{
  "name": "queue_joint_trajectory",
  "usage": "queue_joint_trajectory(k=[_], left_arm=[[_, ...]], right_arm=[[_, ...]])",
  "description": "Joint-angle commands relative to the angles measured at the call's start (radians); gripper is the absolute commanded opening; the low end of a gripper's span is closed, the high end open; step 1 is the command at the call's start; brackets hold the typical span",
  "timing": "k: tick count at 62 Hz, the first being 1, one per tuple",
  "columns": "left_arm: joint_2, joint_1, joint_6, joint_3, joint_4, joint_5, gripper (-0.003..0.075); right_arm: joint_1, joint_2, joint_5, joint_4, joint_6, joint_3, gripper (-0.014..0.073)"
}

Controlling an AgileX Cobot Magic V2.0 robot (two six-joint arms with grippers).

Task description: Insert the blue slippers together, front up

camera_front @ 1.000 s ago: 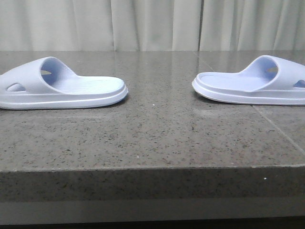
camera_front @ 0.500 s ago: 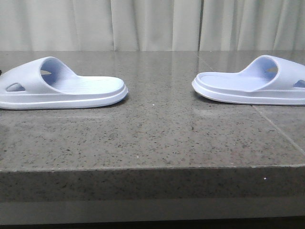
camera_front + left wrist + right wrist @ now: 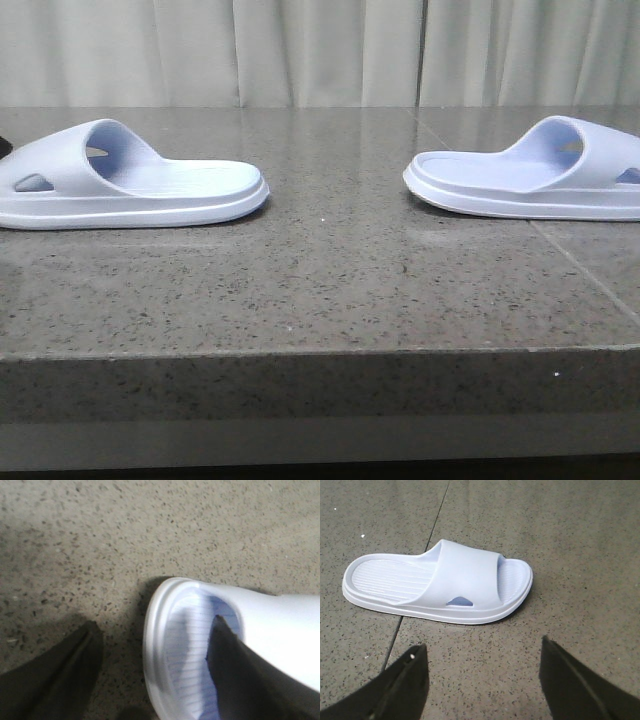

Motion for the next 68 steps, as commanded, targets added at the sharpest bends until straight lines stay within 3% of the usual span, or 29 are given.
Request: queue_joint_trajectory(k=[1,13,30,49,68], left_arm=[[-0.019,-0.004,-0.001,-0.014,-0.011,0.038,0.0357],[-0.019,-0.048,-0.001,-0.014,-0.011,0.03,0.0292],[-0.019,-0.085,-0.001,-0.014,0.012,0.002,0.0265],[-0.019,-0.085,-0.001,-0.014,0.008,0.002,-0.0021],[-0.088,-0.085,0.0,-0.014,-0.048,0.051,-0.002]], right_arm=[[-0.004,0.008,-0.061,0.003,-0.004,-0.035,0.05],[-0.004,0.008,-0.061,0.003,-0.004,-0.035,0.05],[-0.004,0.008,-0.061,0.003,-0.004,-0.035,0.05],[-0.004,0.008,-0.061,0.003,-0.004,-0.035,0.05],[-0.004,0.008,-0.061,0.003,-0.004,-0.035,0.05]])
